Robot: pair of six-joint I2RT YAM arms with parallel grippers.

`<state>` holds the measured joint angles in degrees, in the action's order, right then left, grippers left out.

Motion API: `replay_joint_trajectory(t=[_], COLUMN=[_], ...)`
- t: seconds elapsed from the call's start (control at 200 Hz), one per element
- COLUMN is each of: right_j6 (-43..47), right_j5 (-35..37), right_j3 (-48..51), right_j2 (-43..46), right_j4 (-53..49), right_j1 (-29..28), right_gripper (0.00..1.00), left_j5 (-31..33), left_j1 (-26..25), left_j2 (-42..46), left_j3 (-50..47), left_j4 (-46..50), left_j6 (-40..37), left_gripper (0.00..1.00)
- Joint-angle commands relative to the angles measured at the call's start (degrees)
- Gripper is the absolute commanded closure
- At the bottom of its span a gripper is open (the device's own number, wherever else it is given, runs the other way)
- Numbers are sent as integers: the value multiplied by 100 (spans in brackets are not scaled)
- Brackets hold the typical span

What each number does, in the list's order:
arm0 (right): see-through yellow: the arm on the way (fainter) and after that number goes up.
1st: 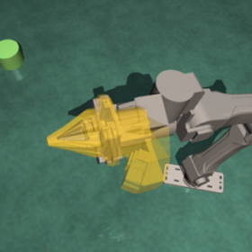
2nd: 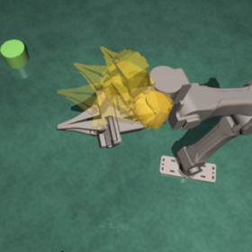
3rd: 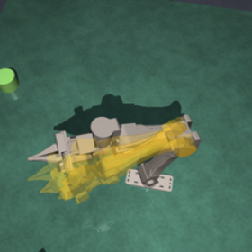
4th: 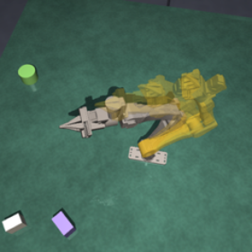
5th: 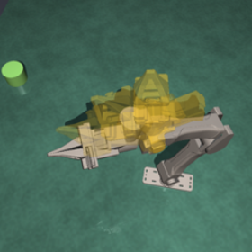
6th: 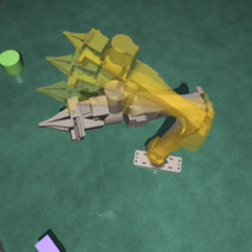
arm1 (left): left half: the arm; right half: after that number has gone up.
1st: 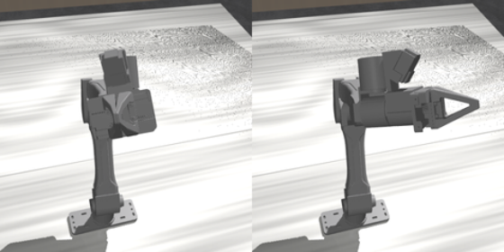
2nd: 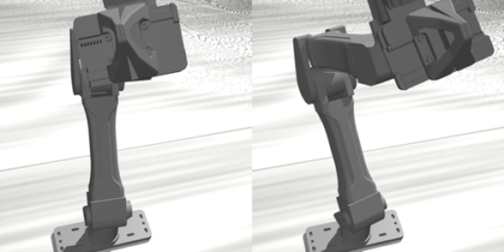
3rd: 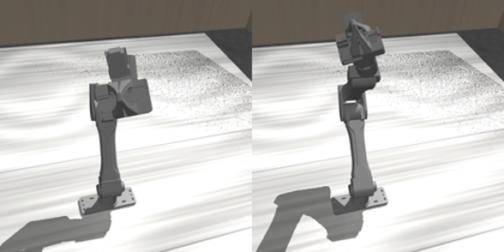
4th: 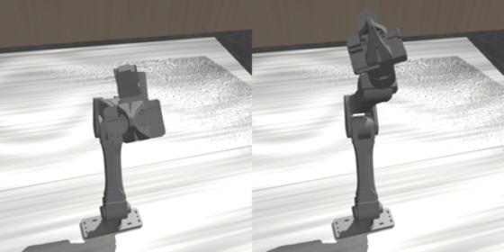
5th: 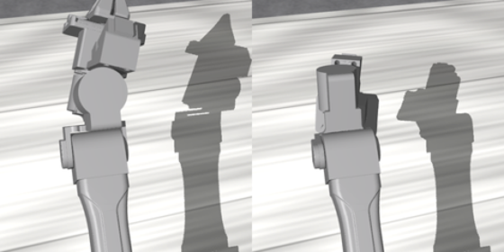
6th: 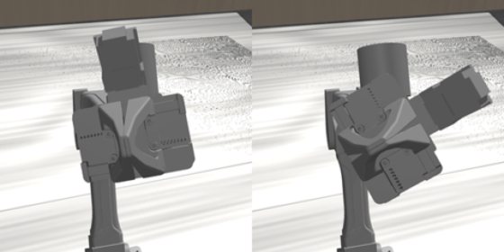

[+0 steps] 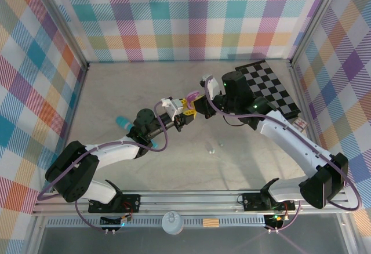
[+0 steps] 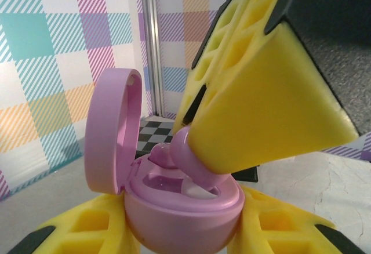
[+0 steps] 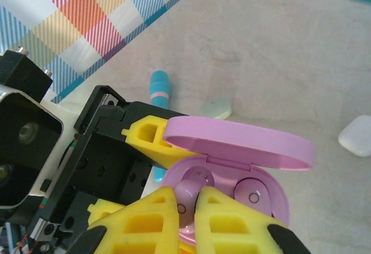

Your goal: Insert the wireless bluetooth earbuds into the charging case

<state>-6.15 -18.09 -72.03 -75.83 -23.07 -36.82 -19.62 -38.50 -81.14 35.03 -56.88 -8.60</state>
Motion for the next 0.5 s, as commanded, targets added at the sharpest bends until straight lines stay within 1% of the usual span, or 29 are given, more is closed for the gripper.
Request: replay_joint_trajectory(t=[0.0, 0.13, 0.31, 0.495], right_j6=[-425, -585, -829, -916], right_j5=[-257, -272, -491, -449], right_j3=[-131, -173, -429, -617], right_j2=[73, 69, -171, -426], right_j4=[-279, -320, -637, -898], right_j1=[-16, -9, 61, 88], right_gripper=[90, 91, 90, 89], left_j5=[-16, -72, -93, -120], left_j1=[-35, -35, -43, -42], left_j2=[191, 185, 256, 318], left_j3=[140, 162, 94, 88], left_j4=[-113, -113, -165, -122], left_j6=[-155, -167, -246, -271], left_gripper=[84, 84, 84, 84])
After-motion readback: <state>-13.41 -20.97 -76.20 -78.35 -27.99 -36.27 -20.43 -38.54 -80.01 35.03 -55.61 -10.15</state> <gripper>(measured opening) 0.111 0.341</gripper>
